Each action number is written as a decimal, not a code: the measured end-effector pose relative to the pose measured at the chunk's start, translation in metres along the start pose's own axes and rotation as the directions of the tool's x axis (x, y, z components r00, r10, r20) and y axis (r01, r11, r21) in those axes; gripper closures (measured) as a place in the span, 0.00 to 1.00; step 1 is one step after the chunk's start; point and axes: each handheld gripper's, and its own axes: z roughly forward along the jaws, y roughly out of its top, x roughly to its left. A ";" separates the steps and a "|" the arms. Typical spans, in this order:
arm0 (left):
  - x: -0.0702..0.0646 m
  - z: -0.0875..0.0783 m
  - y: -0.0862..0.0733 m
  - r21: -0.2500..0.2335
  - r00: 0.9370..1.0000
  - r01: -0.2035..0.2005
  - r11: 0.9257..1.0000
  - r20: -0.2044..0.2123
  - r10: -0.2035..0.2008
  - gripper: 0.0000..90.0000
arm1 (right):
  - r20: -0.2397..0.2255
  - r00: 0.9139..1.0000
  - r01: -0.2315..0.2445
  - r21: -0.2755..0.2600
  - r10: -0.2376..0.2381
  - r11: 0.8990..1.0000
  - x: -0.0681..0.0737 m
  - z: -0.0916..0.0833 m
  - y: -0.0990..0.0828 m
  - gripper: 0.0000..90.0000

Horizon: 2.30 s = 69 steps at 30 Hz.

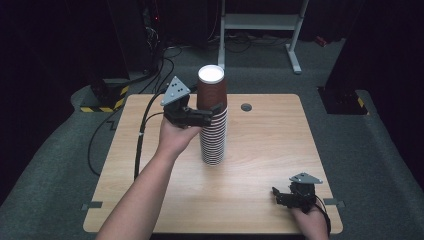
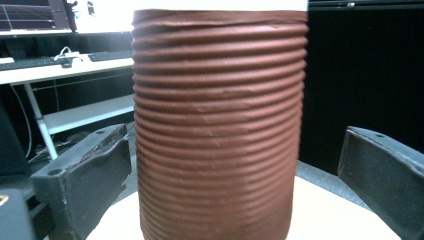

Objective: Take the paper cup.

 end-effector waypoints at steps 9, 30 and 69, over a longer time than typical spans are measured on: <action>0.002 0.013 0.006 0.005 1.000 -0.005 1.000 0.008 0.004 0.00 | -0.001 1.000 0.002 -0.001 -0.002 1.000 0.000 0.000 0.000 0.11; 0.002 0.028 0.007 0.027 1.000 -0.004 1.000 -0.028 0.004 0.16 | -0.003 1.000 0.006 -0.001 -0.006 1.000 0.000 -0.001 -0.001 0.11; -0.007 0.011 0.020 -0.116 0.996 -0.059 0.992 -0.081 0.050 0.19 | -0.005 1.000 0.005 -0.002 -0.005 1.000 0.000 -0.001 -0.001 0.10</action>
